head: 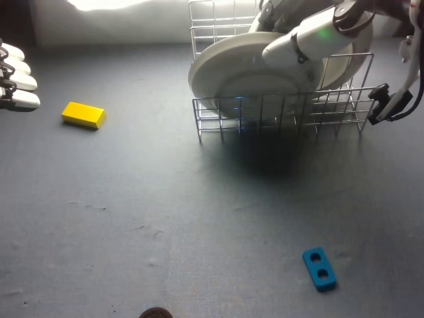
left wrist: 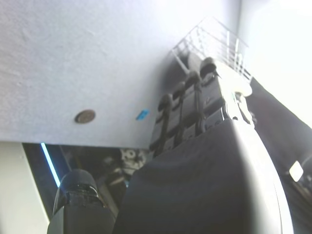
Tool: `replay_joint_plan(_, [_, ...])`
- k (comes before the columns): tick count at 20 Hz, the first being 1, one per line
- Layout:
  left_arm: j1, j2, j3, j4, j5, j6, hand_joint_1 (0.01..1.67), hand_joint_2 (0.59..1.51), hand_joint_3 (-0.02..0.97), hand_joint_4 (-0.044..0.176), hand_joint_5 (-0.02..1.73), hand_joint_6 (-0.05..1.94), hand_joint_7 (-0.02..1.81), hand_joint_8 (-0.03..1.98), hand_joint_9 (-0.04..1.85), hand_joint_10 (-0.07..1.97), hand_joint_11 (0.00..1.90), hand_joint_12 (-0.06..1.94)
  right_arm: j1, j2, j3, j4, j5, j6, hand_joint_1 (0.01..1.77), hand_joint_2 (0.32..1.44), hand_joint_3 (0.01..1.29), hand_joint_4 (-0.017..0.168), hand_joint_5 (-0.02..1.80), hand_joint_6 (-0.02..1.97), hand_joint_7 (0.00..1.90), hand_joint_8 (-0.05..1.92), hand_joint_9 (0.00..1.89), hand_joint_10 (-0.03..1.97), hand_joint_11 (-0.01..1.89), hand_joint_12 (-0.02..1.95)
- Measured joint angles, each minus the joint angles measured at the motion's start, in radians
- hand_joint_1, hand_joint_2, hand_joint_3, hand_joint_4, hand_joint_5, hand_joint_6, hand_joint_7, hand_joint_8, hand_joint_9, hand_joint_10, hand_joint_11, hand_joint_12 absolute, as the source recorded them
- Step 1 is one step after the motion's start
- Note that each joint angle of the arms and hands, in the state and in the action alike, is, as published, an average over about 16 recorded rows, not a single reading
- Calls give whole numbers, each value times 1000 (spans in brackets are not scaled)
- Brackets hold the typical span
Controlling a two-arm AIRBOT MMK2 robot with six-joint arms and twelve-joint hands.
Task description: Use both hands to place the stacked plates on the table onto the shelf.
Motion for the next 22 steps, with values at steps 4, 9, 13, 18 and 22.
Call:
replay_joint_plan(4, [0, 0, -2, 1, 0, 1, 16, 978, 19, 2, 20, 3, 18, -3, 15, 8, 21, 2, 5, 0, 0, -4, -1, 0, 1085, 1048, 16, -3, 923, 325, 1054, 28, 1045, 5, 580, 1164])
replay_joint_plan(9, [0, 0, -3, 1, 0, 5, 16, 978, 19, 1, 20, 3, 18, -3, 14, 8, 21, 2, 16, 1, 0, -20, -1, 0, 1037, 1049, 16, -3, 907, 91, 1005, 15, 1000, 5, 532, 1171])
replay_joint_plan(13, [0, 0, -4, 2, 0, 9, 16, 978, 19, 1, 20, 3, 17, -3, 14, 8, 21, 1, 27, 4, 0, -52, 4, 0, 1021, 1049, 16, -3, 893, 64, 975, 15, 975, 5, 511, 1168])
replay_joint_plan(18, [0, 0, -11, 1, 0, 20, 17, 978, 19, 2, 20, 3, 18, -3, 14, 8, 21, 2, 38, 11, -3, -138, 36, -6, 1010, 1046, 16, -3, 876, 56, 955, 16, 959, 5, 499, 1153])
replay_joint_plan(22, [0, 0, -20, -1, 0, 30, 17, 978, 19, 2, 21, 3, 17, -3, 15, 8, 21, 2, 40, 21, -13, -254, 84, -17, 1005, 1040, 15, -3, 873, 55, 953, 16, 957, 5, 494, 1147])
